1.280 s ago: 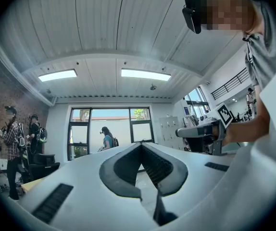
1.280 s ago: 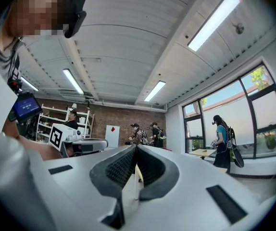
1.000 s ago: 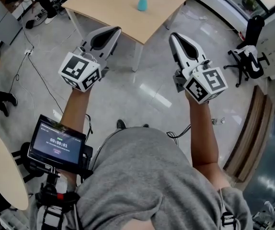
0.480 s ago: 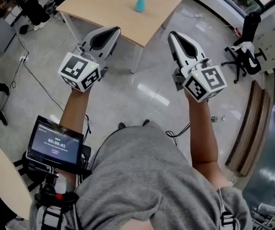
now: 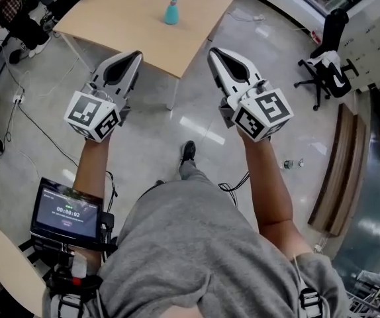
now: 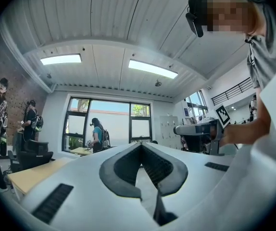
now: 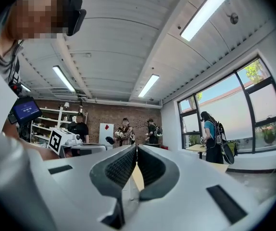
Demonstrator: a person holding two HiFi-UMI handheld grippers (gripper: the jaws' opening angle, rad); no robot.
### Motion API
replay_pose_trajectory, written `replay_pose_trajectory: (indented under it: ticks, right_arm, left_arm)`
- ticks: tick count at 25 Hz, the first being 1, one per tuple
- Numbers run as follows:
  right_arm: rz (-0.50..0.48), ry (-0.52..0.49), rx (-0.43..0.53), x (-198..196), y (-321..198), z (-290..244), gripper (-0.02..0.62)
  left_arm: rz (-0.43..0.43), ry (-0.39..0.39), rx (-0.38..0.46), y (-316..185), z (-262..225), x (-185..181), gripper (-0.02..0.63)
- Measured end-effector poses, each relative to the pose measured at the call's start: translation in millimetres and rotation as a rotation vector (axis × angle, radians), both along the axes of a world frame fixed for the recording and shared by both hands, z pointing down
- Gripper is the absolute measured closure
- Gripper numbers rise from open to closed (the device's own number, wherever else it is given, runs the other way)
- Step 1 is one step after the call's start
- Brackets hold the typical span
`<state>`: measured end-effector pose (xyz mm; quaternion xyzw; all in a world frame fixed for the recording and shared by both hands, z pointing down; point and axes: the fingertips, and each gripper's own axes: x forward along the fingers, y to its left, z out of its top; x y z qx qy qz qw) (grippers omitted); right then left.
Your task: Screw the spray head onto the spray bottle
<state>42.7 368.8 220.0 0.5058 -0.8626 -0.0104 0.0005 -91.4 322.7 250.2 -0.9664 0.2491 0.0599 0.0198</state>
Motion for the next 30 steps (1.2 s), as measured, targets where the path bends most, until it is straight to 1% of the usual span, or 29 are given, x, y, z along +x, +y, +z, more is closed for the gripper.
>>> replay_pose_trajectory:
  ticks: [5,10,16,21,24,30]
  right_arm:
    - [-0.035,-0.022,-0.015,21,-52,7,0.588]
    - [-0.091,-0.028,-0.034,51,-119,18,0.588]
    - [-0.152,-0.015,-0.027,86,-172,18,0.588]
    - [-0.167,-0.028,-0.030,108,-209,16,0.588]
    - [-0.168,-0.036,-0.039,119,-239,15,0.588]
    - [-0.160,-0.040,-0.054,134,-292,23,0.588]
  left_arm:
    - [-0.040,-0.013,-0.018,-48,4,20,0.603]
    - [-0.078,-0.016,-0.037,-112,11,57,0.601]
    - [-0.117,-0.017,-0.028,-158,10,98,0.601]
    - [-0.117,-0.042,-0.037,-189,11,123,0.603]
    - [-0.119,-0.039,-0.043,-220,7,133,0.601]
    - [-0.101,-0.041,-0.059,-277,15,152,0.601]
